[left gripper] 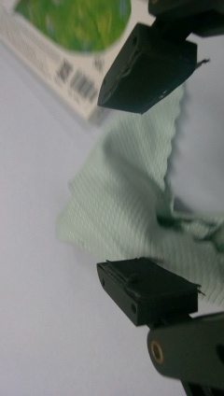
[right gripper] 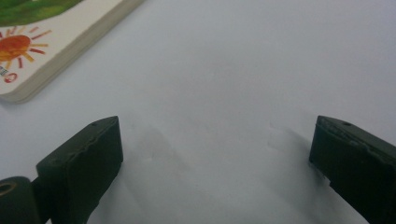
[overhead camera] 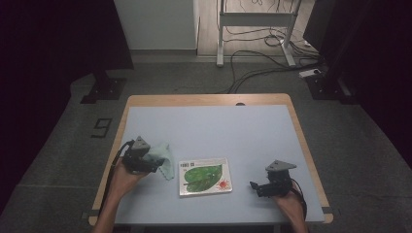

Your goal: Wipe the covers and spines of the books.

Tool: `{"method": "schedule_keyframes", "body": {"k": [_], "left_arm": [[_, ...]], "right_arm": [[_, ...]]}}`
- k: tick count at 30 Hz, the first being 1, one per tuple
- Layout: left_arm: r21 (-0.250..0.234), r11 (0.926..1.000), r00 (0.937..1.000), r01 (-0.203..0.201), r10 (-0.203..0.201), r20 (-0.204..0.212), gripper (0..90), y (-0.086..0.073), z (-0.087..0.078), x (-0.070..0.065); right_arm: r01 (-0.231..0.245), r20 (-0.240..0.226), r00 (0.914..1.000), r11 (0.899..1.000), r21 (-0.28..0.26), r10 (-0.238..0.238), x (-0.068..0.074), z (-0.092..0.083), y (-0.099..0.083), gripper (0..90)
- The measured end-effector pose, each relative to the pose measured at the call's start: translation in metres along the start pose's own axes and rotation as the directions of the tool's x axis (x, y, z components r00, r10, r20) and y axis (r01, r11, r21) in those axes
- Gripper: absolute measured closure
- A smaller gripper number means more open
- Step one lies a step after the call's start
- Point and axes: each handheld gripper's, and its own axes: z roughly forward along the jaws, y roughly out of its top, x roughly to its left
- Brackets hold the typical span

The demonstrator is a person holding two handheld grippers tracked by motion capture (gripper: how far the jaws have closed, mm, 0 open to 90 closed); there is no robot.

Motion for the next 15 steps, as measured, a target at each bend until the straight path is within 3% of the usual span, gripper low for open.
{"method": "schedule_keyframes", "body": {"k": [2,6,11,13,15], "left_arm": [[0.020,0.9998,0.9997,0.003,-0.003,-0.023,21.9,-0.002,0.009,0.005],[0.037,0.9991,0.9996,0.021,-0.020,-0.021,30.5,-0.005,0.021,0.013],[0.076,0.9968,0.9996,0.023,-0.022,-0.020,49.0,-0.009,0.033,0.017],[0.066,0.9971,0.9993,0.037,-0.036,-0.009,54.0,-0.011,0.035,0.017],[0.061,0.9971,0.9989,0.046,-0.046,0.002,65.2,-0.011,0.034,0.015]], "right_arm": [[0.005,0.003,1.0000,1.000,0.002,-0.005,0.000,0.000,0.000,1.8],[0.012,0.026,0.9996,1.000,0.001,-0.012,0.002,0.001,0.000,3.4],[0.014,0.028,0.9995,1.000,-0.002,-0.013,0.003,0.001,-0.001,3.5],[0.014,0.028,0.9995,1.000,-0.002,-0.014,0.003,0.001,-0.001,3.5],[0.014,0.030,0.9994,1.000,-0.002,-0.014,0.003,0.001,-0.001,3.5]]}}
